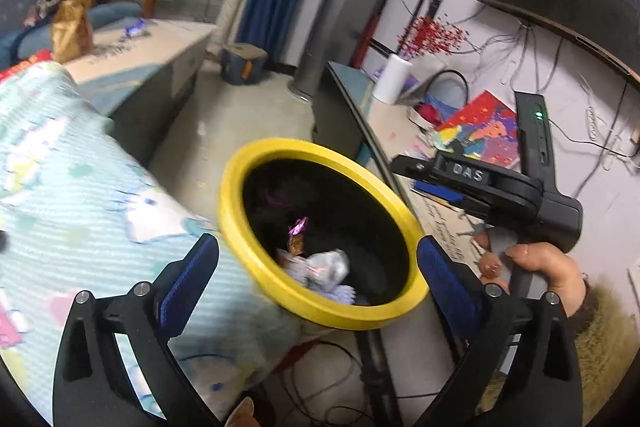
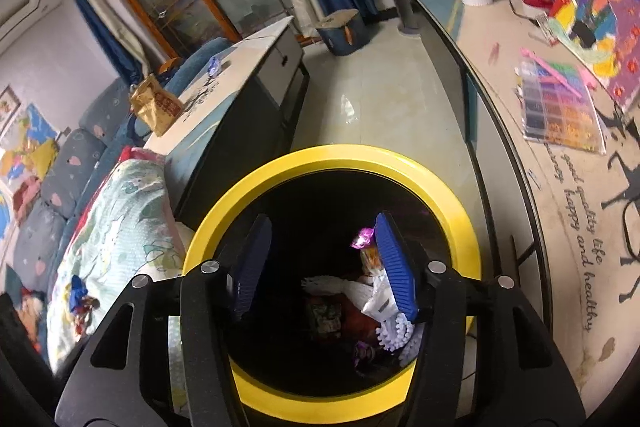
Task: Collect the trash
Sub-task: 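Move both open grippers back toward the blue glove and red wrapper, then grasp the blue glove with the left gripper while the right grasps the chocolate bar, then carry the blue glove and chocolate bar over the yellow bin and release both, then move both open grippers back over the yellow chip bag and red wrapper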
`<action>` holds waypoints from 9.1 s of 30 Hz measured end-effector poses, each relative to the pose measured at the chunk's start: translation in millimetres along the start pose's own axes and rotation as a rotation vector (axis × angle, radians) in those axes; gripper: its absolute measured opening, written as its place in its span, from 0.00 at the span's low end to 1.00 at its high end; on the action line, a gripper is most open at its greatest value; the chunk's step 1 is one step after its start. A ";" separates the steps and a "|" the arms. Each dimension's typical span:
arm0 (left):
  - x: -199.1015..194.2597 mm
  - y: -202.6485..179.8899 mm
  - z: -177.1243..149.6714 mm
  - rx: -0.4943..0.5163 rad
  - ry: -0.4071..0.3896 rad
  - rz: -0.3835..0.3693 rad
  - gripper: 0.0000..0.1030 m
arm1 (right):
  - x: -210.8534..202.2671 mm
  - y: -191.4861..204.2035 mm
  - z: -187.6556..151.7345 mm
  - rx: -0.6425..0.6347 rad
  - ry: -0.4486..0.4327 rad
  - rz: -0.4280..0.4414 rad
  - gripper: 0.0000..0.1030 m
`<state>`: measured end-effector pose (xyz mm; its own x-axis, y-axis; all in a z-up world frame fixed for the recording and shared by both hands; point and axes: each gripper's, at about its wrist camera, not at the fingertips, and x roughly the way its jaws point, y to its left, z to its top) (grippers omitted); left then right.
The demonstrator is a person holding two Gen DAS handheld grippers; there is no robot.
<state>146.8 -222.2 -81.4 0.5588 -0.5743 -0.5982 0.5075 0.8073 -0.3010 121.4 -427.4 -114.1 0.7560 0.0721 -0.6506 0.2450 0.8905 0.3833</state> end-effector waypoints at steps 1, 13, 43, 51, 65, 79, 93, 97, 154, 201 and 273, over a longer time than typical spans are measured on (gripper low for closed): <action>-4.8 3.7 0.9 -0.006 -0.010 0.012 0.93 | -0.7 3.5 -0.5 -0.013 -0.003 0.003 0.49; -62.5 51.6 4.0 -0.072 -0.117 0.168 0.93 | -14.3 68.4 -13.8 -0.201 -0.023 0.109 0.51; -184.9 186.8 -15.1 -0.315 -0.273 0.418 0.93 | -18.3 226.2 -75.5 -0.587 0.080 0.295 0.51; -197.9 228.7 -19.4 -0.364 -0.243 0.426 0.93 | -1.5 275.6 -92.7 -0.687 0.097 0.318 0.51; -188.6 282.8 -5.0 -0.438 -0.156 0.362 0.67 | 45.6 324.0 -109.3 -0.804 0.220 0.323 0.35; -148.6 309.0 -5.8 -0.505 -0.065 0.346 0.52 | 74.5 337.3 -128.9 -0.880 0.318 0.321 0.12; -138.9 302.3 -6.6 -0.467 -0.035 0.318 0.17 | 50.1 307.6 -122.8 -0.706 0.275 0.320 0.10; -148.9 287.8 0.5 -0.427 -0.067 0.297 0.16 | 39.4 300.9 -117.0 -0.677 0.253 0.326 0.07; -131.7 140.2 54.6 -0.097 -0.087 0.061 0.15 | -45.0 176.7 -40.8 -0.424 0.034 0.146 0.06; -7.8 -0.4 34.9 0.193 0.131 -0.146 0.15 | -29.8 7.2 -2.2 -0.100 0.003 -0.135 0.06; -162.7 189.8 29.1 -0.122 -0.221 0.370 0.93 | -33.8 214.3 -75.2 -0.390 -0.060 0.137 0.87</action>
<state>171.3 20.5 -19.7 0.8217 -0.2485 -0.5129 0.1737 0.9663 -0.1899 102.7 -205.1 -59.2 0.8022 0.1854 -0.5676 -0.0999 0.9788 0.1787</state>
